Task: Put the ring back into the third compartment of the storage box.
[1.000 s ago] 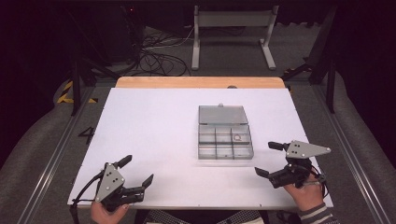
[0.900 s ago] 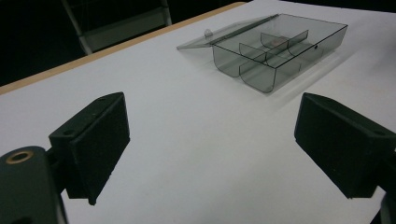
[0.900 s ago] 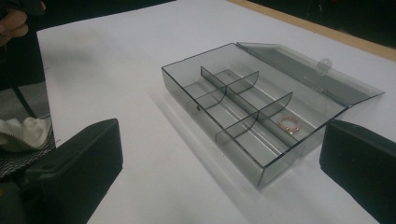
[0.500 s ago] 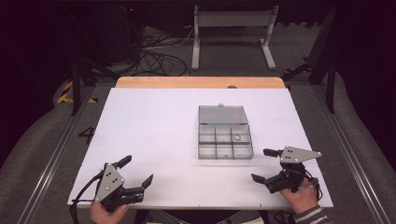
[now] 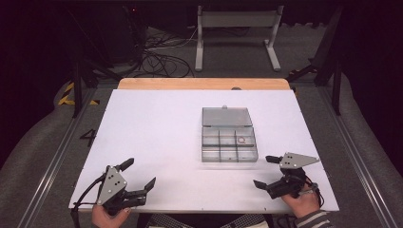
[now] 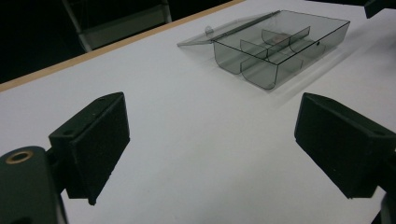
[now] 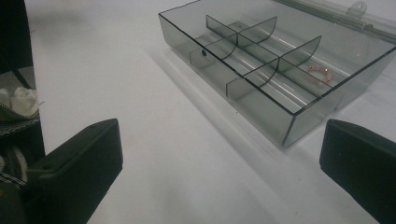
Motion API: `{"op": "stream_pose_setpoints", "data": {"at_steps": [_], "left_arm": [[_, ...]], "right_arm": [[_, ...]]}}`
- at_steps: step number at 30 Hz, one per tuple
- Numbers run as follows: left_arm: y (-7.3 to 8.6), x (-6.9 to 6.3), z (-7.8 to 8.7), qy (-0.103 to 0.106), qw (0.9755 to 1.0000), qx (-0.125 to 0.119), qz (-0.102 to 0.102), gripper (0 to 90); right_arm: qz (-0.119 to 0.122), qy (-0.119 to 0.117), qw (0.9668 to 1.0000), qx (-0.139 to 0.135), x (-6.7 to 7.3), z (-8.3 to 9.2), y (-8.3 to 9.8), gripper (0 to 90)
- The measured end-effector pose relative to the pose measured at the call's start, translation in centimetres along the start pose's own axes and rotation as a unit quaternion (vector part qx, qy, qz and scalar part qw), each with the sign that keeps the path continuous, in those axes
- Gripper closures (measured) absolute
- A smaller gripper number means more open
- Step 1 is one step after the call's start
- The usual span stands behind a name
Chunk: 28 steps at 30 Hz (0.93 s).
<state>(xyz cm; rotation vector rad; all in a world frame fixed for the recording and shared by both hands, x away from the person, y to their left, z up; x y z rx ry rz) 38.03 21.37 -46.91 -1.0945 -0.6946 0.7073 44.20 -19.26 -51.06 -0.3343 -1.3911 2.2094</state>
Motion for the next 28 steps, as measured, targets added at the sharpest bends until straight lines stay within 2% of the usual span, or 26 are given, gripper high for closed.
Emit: {"op": "stream_pose_setpoints", "data": {"at_steps": [6, 12, 15, 22, 23, 27, 28], "left_arm": [[0.05, -0.12, -0.1, 0.002, 1.0, 0.001, 0.004, 10.9], [0.12, -0.07, -0.21, 0.003, 1.0, 0.005, 0.002, 10.9], [0.14, -0.09, -0.26, 0.005, 0.9999, 0.009, 0.009, 11.0], [0.17, -0.03, -0.23, 0.007, 0.9999, 0.013, 0.007, 11.4], [0.21, -0.14, -0.25, 0.008, 0.9998, 0.013, 0.012, 11.4], [0.16, -0.09, -0.24, 0.004, 1.0, 0.008, 0.001, 10.8], [0.15, -0.16, -0.24, 0.006, 1.0, 0.005, 0.004, 10.3]], "right_arm": [[-0.014, -0.001, 0.9999, -0.001, 0.0, -0.32, 0.36, 0.2], [-0.01, 0.004, 0.9999, -0.007, 0.01, -0.2, 0.06, 0.2], [-0.01, 0.009, 0.9999, -0.008, -0.1, -0.06, -0.03, 0.3], [-0.006, 0.015, 0.9999, -0.005, -0.17, 0.01, -0.03, 0.3], [-0.005, 0.016, 0.9998, -0.005, -0.14, 0.02, -0.05, 0.3], [0.001, 0.02, 0.9998, -0.006, -0.13, 0.08, -0.13, 0.4], [0.001, 0.02, 0.9998, -0.006, -0.13, 0.07, -0.13, 0.3]]}}
Point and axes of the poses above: each handheld gripper's, and its own axes: z roughly backward along the jaws, y roughly out of its underside, x roughly to its left, the point moved 7 cm from there along -z, roughly forward along the jaws, and after that the axes turned 4 degrees about -x, right-handed, at the moved point
